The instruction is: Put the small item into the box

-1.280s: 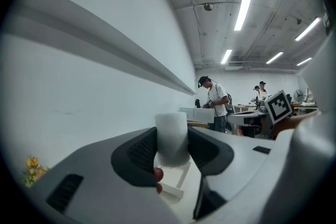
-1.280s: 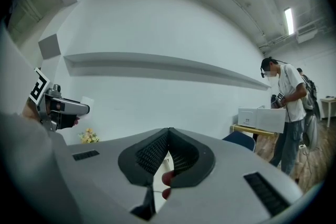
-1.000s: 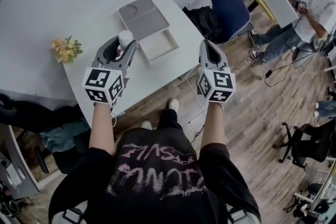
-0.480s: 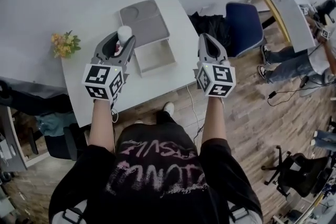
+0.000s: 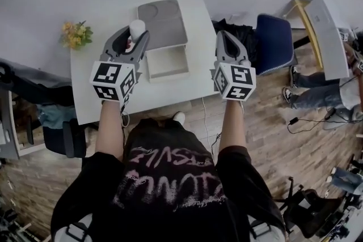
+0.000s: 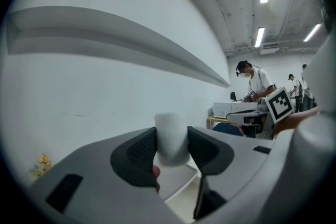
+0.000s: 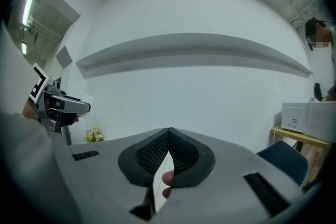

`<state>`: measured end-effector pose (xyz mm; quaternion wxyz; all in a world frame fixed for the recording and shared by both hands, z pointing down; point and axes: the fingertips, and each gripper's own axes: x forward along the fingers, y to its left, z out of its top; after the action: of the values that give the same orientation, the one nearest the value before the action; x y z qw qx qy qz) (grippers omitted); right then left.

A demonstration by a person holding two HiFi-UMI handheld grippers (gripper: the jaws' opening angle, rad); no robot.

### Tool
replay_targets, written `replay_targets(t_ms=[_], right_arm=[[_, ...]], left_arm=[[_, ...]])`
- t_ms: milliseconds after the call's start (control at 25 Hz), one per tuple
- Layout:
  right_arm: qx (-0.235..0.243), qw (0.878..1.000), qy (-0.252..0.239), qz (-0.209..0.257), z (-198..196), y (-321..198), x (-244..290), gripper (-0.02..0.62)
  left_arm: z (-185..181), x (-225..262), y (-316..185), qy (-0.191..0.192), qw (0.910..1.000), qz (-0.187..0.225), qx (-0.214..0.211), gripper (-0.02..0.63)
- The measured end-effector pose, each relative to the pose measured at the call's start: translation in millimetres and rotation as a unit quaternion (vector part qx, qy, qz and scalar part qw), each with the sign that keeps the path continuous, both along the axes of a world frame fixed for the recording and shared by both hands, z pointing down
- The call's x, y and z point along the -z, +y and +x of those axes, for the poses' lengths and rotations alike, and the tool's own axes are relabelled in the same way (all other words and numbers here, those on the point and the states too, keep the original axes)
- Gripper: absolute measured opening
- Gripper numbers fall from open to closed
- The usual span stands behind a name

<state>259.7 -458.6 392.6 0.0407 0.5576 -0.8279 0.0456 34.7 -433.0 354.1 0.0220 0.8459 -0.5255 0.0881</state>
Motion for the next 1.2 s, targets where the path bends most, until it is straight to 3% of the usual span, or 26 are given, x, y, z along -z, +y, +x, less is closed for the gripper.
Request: replay_targets(t_ms=[400, 800, 1200], right_arm=[[0.028, 0.999, -0.018, 0.003, -15.6, -14.6, 5.7, 0.009], [0.02, 1.0, -0.015, -0.004, -20.4, -20.6, 0.0, 0.009], [0.016, 1.0, -0.012, -0.017, -29.3, -23.8, -13.2, 0.01]], left_arm=[[-7.6, 4.7, -4.2, -0.011, 0.9998, -0.002, 0.018, 0.179], [-10.4, -3.4, -16.2, -0.012, 0.9998, -0.013, 0.006, 0.179], [-2.0, -32.4, -21.5, -0.009, 0.9985, -0.05, -0.023, 0.179]])
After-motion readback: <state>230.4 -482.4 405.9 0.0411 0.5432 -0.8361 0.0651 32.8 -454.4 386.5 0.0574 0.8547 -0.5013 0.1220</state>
